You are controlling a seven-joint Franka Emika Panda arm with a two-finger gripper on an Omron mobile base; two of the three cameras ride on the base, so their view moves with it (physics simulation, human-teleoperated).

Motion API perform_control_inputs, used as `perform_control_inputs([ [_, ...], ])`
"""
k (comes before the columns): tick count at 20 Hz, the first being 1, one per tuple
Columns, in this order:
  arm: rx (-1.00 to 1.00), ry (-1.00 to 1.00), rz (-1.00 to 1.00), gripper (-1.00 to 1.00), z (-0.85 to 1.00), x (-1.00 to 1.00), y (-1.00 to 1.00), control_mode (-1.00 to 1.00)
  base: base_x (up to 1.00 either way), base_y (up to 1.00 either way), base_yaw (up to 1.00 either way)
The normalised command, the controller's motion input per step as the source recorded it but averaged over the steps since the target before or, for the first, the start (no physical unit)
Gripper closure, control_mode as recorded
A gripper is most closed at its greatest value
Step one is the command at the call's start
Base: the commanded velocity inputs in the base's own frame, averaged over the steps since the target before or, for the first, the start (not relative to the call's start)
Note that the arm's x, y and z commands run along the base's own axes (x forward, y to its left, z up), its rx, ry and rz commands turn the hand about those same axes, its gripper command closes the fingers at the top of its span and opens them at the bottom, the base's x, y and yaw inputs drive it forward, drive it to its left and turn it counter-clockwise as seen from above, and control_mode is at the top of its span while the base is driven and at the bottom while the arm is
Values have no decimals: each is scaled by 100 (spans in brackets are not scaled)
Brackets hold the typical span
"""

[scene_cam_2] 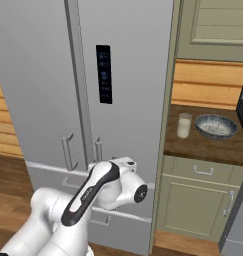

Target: Grab a lemon wedge from the fridge and one ice cube from the ice bowl, and put them in the glass of lemonade.

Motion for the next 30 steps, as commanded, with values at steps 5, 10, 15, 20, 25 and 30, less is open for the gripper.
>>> perform_control_inputs([
  [5,-9,-4,-3,-100,-7,24,55,-100,0,0,0],
  [10,-3,6,-12,-100,-2,20,28,-100,0,0,0],
  [15,0,6,-13,-100,-28,24,16,-100,0,0,0],
  [20,0,2,-9,-100,-45,33,23,-100,0,0,0],
  [25,0,3,-9,-100,-17,14,47,-100,0,0,0],
  [30,0,0,-1,-100,-7,0,40,-100,0,0,0],
])
